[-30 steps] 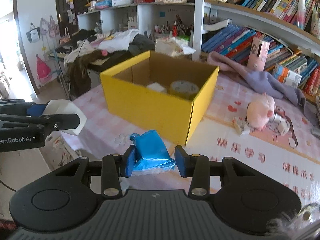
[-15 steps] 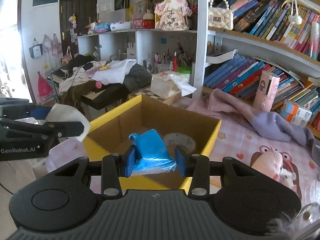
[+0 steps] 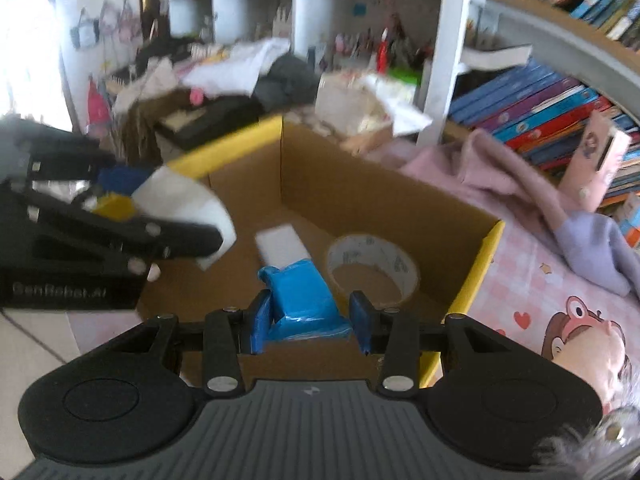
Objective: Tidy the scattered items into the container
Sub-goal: 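Open the left gripper over the box while the right gripper releases the blue packet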
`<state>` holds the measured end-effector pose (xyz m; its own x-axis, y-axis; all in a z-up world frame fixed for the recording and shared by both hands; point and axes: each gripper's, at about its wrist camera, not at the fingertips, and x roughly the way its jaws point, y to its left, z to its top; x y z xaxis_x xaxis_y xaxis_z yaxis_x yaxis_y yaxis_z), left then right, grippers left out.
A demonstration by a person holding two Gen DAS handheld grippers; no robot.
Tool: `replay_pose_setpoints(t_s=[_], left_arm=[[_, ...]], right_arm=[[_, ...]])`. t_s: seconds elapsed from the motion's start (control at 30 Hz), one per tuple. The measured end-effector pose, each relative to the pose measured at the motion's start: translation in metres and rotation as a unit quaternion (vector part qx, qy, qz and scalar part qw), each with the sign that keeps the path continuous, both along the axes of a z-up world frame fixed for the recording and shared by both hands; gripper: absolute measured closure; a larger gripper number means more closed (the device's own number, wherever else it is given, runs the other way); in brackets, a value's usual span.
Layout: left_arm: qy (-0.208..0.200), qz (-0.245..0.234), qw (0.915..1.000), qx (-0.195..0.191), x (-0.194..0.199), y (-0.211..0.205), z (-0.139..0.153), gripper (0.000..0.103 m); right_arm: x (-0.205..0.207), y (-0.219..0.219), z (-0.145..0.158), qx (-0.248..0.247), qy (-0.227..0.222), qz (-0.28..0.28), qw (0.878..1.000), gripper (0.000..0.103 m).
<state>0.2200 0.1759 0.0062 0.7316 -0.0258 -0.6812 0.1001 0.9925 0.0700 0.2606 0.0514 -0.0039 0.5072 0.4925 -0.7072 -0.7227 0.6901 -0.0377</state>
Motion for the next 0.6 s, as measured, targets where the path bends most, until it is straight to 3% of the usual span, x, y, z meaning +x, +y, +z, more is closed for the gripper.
replay_pose_setpoints(t_s=[0.27, 0.6], left_arm=[[0.047, 0.006, 0.9986, -0.024, 0.029, 0.007, -0.026, 0.058], [0.074, 0.023, 0.9965, -0.033, 0.037, 0.005, -0.035, 0.055]], right_arm=[[0.015, 0.014, -0.015, -0.054, 0.009, 0.042, 0.998, 0.064], [0.019, 0.016, -0.018, -0.056, 0.020, 0.051, 0.997, 0.063]])
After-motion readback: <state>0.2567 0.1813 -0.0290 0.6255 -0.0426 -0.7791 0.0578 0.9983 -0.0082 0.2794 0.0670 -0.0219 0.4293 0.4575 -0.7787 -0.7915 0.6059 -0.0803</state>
